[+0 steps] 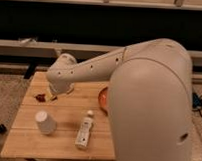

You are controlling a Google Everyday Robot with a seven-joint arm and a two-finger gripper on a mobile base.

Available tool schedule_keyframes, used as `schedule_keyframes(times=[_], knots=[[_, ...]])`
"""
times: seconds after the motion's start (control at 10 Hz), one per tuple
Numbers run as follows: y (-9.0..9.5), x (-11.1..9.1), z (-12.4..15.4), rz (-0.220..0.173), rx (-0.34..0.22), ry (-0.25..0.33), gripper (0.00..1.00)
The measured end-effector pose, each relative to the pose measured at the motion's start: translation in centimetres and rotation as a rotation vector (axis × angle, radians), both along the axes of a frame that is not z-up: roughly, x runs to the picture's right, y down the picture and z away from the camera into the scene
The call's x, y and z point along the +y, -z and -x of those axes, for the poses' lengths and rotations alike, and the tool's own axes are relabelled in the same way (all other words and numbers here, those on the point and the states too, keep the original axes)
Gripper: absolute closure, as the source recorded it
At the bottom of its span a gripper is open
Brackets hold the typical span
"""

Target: Drag the ceramic bowl in a circle

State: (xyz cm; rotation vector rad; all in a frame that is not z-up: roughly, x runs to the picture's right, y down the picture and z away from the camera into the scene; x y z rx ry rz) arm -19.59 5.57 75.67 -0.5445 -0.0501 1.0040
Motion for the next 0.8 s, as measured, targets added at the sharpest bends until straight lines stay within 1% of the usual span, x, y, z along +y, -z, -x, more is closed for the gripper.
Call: schedule_keyframes(times=[0.2, 0.3, 0.4, 0.5, 0.8], knots=[[0.1, -0.3, -4.4, 0.007, 0.058, -0.019, 0.2], [0.2, -0.3, -7.0, 0.014, 0.093, -0.032, 0.2], [0.5, -0.2, -10.5, 0.024, 0.138, -0.05, 0.2], [0.6, -0.1, -11.9, 0.03, 0.158, -0.058, 0.2], [0.6, -0.2, -19.6, 0.07, 0.274, -0.107, 0.2]])
